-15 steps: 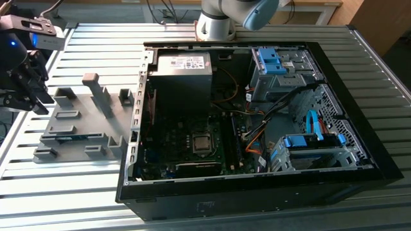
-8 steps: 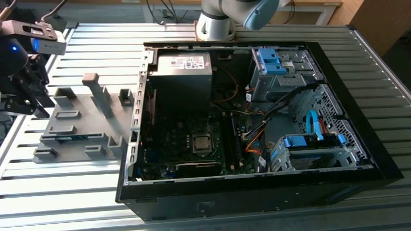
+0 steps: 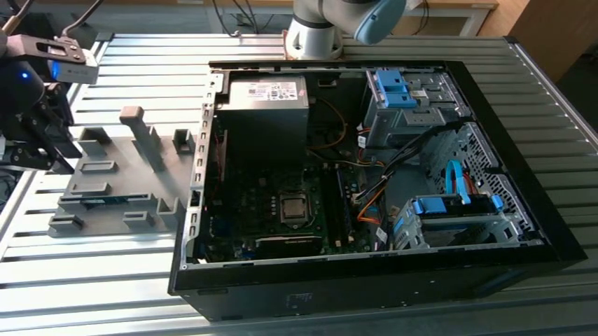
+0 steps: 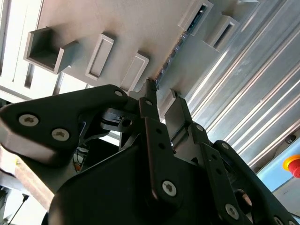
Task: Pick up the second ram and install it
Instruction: 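Pick up the second ram and move it above second insertion slot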
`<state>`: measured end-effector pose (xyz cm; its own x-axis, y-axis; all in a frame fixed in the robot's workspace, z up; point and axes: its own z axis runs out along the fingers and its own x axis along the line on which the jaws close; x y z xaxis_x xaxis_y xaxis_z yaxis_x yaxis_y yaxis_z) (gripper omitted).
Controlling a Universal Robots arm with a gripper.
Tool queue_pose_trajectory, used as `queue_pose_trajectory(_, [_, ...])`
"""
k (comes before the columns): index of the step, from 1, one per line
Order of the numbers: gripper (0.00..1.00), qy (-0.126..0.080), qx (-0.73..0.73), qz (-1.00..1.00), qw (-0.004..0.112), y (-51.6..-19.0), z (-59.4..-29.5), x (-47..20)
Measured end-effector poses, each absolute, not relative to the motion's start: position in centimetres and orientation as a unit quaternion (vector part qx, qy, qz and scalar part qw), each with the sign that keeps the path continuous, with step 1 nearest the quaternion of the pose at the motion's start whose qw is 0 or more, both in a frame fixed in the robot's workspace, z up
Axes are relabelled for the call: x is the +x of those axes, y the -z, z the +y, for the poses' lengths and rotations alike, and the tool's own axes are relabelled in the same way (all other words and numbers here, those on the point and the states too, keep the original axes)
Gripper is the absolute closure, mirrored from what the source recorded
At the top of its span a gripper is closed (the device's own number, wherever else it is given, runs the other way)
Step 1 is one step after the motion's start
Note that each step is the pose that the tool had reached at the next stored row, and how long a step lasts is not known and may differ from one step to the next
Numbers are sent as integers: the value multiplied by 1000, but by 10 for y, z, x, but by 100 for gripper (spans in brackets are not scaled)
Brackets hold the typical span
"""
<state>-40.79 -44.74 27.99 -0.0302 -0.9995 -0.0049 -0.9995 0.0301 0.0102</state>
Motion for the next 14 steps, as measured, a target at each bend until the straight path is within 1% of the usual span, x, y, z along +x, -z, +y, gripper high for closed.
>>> queue_pose_trajectory(14, [64, 5, 696, -718, 2, -265, -452, -408])
